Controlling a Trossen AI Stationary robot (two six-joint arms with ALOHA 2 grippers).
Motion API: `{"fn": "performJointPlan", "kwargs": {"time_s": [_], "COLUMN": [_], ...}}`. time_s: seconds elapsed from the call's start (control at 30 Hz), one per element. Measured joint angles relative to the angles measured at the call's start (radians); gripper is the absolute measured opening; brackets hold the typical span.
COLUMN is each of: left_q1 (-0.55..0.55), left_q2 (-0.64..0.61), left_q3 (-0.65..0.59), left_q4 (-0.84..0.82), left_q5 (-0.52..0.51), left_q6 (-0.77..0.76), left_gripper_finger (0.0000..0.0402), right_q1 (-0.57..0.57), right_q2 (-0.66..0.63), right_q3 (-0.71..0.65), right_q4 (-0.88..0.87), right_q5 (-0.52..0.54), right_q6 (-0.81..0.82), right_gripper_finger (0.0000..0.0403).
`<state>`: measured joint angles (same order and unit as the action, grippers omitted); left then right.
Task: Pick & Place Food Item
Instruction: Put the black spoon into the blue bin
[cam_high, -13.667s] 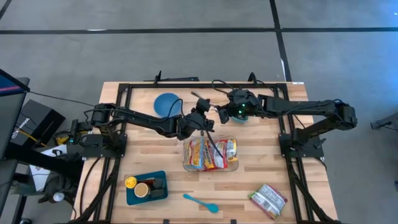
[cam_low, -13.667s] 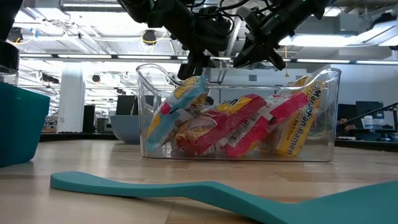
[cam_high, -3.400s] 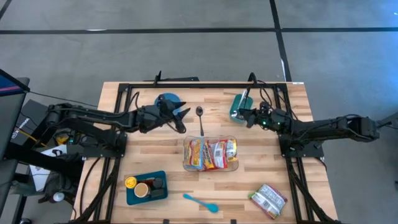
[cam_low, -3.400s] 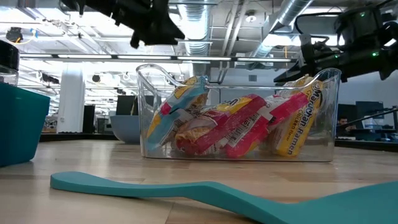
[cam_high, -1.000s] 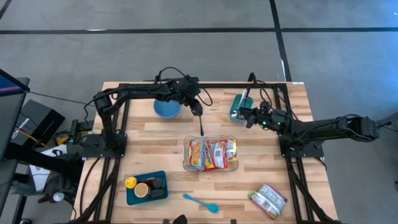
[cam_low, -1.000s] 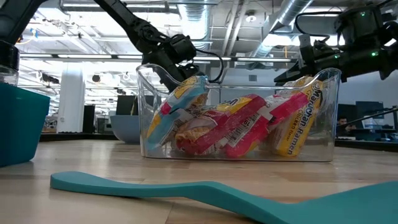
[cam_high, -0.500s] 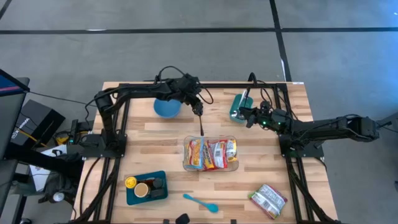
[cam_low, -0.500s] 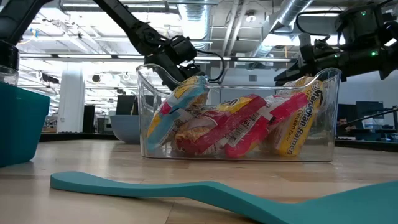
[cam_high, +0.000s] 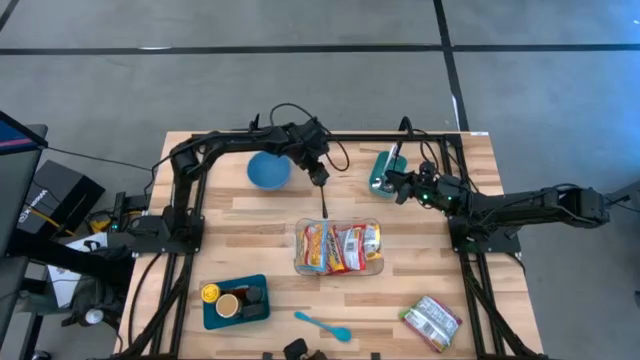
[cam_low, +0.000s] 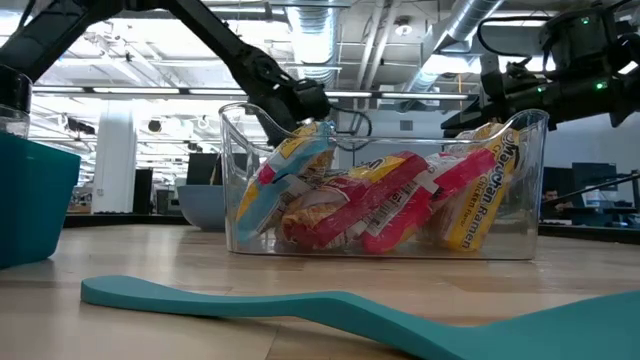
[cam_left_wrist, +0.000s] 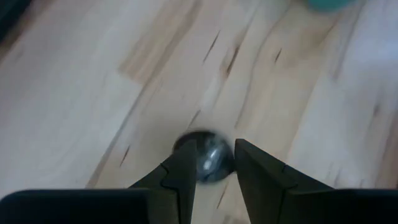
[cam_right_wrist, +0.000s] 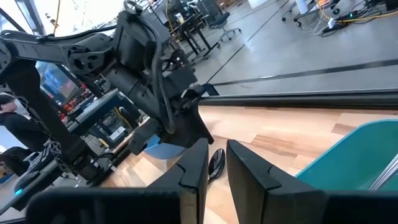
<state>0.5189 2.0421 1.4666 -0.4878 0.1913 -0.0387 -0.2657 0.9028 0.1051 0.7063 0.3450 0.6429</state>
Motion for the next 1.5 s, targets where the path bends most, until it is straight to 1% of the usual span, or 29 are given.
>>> {"fn": "performJointPlan", "kwargs": {"time_s": [0.27, 0.77, 0.97, 1.17, 1.5], "left_q1": [0.028, 0.019, 0.015, 0.017, 0.023], "left_q2": [0.001, 0.016, 0.036, 0.036, 0.027], "left_q3": [-0.008, -0.01, -0.01, -0.01, -0.096], "left_q4": [-0.045, -0.02, 0.001, -0.003, 0.067], "left_q5": [-0.007, -0.026, -0.026, -0.026, -0.03], "left_q6": [0.006, -0.026, 0.027, 0.011, -0.029], "left_gripper_finger": [0.0104, 0.0104, 0.0104, 0.0104, 0.0105], "right_q1": [0.001, 0.002, 0.003, 0.011, 0.011], "right_q2": [0.0, 0.0, 0.0, 0.0, 0.0], "right_q3": [0.0, 0.0, 0.0, 0.0, 0.0], "right_q4": [0.005, 0.004, -0.004, -0.004, -0.015], "right_q5": [-0.001, -0.003, -0.004, -0.004, -0.004], "right_q6": [-0.023, -0.026, -0.025, -0.025, -0.022], "right_gripper_finger": [0.0053, 0.0053, 0.0053, 0.0053, 0.0053]}}
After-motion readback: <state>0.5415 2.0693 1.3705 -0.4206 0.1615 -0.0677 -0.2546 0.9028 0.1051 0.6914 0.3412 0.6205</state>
